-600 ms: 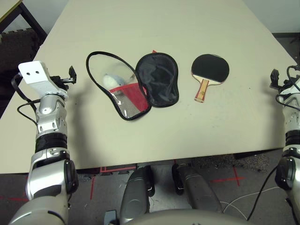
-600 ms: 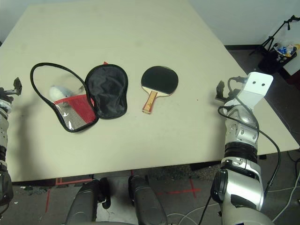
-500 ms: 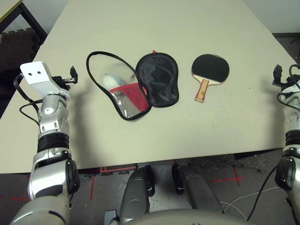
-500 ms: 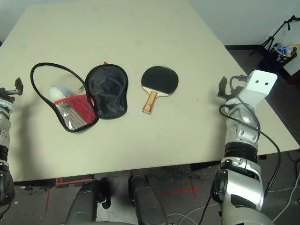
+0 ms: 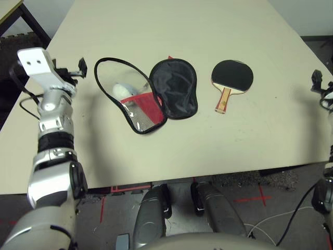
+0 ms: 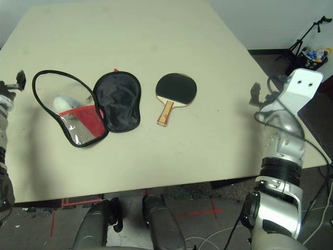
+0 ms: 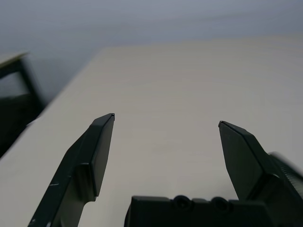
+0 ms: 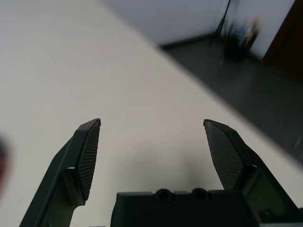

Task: Store the ping-pong paddle in its case and zip it.

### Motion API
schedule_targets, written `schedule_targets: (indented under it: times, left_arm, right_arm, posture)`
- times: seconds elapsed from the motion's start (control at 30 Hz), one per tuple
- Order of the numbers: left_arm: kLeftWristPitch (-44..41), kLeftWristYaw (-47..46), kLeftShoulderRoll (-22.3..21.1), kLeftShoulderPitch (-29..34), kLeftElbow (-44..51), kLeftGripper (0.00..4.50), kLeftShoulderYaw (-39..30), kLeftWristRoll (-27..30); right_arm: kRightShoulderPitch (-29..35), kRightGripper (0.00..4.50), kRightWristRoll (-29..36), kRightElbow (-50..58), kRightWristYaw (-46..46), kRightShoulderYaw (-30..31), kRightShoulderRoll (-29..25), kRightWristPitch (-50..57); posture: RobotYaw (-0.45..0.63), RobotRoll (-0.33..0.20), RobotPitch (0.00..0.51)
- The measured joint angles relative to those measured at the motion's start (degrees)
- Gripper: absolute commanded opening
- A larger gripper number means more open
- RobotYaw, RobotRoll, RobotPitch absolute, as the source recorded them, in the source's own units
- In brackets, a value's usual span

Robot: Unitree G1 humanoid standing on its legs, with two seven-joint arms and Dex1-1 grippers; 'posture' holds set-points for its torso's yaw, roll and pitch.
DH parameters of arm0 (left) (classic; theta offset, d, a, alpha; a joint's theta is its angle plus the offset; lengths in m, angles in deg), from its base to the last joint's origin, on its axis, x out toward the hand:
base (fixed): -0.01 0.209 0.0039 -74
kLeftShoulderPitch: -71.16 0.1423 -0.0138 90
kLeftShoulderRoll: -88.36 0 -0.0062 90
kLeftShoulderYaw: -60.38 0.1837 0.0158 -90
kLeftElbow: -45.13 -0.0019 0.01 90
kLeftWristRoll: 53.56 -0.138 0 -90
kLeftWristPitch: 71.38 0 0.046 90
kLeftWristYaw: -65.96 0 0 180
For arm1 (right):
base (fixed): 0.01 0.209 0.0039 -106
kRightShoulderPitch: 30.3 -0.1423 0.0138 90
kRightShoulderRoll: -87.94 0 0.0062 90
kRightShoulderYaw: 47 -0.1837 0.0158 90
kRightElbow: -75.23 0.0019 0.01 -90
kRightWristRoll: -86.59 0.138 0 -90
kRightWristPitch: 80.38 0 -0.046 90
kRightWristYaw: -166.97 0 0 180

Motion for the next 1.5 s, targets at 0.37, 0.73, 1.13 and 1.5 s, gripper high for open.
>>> schedule_targets:
  times: [0.37,0.73,1.13,1.5]
  left_arm:
    - [-9.2,25.5,3.6,-6.9,1.8,4.48,12.5,-2.1]
    - [-12.6,32.6,9.9,-5.7,8.9,4.48,17.1,-2.2]
    - [-18.2,31.1,16.0,-3.2,20.5,4.48,17.9,-0.7]
    - [-24.0,28.1,16.3,1.2,30.3,4.5,17.8,0.8]
  right_arm:
    - [-11.7,4.5,9.2,16.1,24.1,-4.2,26.8,41.3]
    - [-24.6,4.5,33.4,-5.1,57.9,-3.5,32.2,41.4]
    - [-29.5,4.5,51.6,-25.3,71.9,6.9,25.6,41.5]
    - [-31.7,3.33,42.0,-32.7,62.6,9.7,24.7,41.5]
  posture:
    - [-0.34,0.0,0.194]
    - [-0.32,0.0,0.197]
    - [-0.27,0.0,0.218]
    - [-0.22,0.0,0.227]
